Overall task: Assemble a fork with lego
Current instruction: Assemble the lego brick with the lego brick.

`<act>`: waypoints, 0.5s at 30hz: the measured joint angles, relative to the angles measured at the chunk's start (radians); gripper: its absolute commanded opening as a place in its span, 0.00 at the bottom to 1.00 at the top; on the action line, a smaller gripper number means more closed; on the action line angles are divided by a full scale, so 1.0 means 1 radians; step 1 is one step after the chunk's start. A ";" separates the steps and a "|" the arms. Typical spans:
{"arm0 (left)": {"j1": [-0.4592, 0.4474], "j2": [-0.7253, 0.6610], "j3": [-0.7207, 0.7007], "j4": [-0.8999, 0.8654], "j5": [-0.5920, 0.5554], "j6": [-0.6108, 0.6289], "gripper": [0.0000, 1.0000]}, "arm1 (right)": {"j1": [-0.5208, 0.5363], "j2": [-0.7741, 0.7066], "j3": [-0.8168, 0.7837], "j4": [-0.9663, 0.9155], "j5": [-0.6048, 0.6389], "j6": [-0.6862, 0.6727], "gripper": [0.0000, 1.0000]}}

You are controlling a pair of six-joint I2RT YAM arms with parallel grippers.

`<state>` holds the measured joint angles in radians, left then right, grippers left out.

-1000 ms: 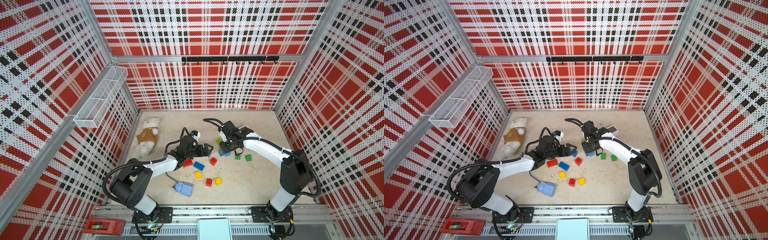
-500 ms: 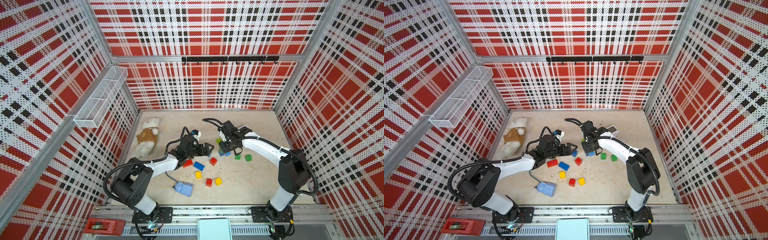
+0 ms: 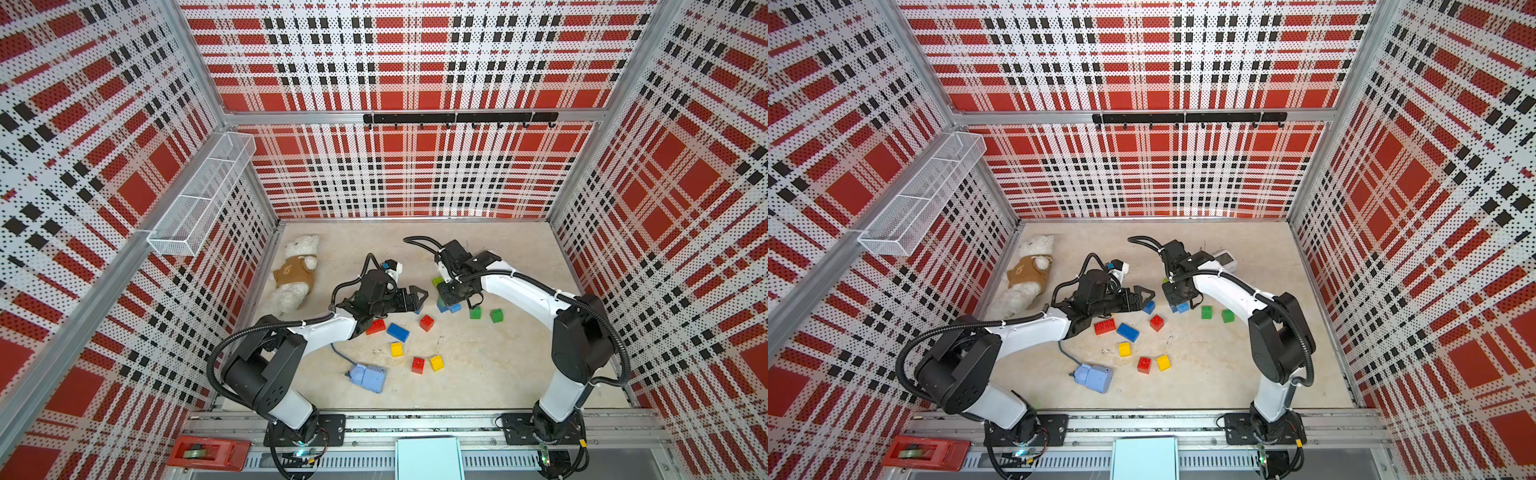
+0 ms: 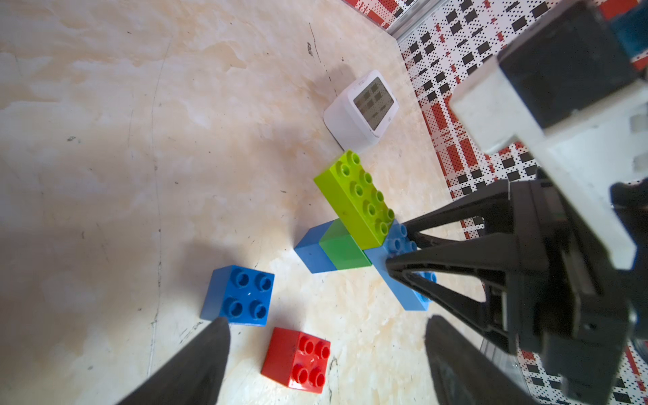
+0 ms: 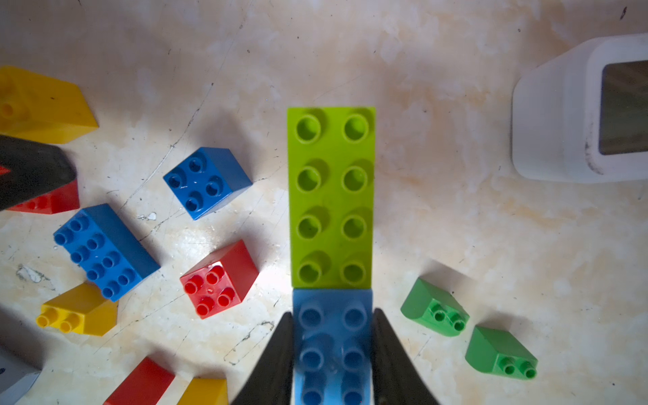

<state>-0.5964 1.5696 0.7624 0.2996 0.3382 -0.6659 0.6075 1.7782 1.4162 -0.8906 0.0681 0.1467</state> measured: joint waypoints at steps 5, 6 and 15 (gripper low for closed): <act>0.000 0.002 0.000 0.000 0.002 0.000 0.89 | 0.000 0.018 0.019 -0.018 -0.008 -0.010 0.00; 0.000 0.002 0.000 0.000 0.002 0.000 0.89 | 0.000 0.021 0.023 -0.022 -0.008 -0.013 0.00; 0.000 0.002 0.000 0.000 0.002 0.000 0.89 | 0.000 0.041 0.050 -0.045 -0.010 -0.031 0.00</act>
<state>-0.5968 1.5719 0.7620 0.2993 0.3397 -0.6655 0.6075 1.8194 1.4662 -0.9356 0.0578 0.1154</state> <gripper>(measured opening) 0.894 0.334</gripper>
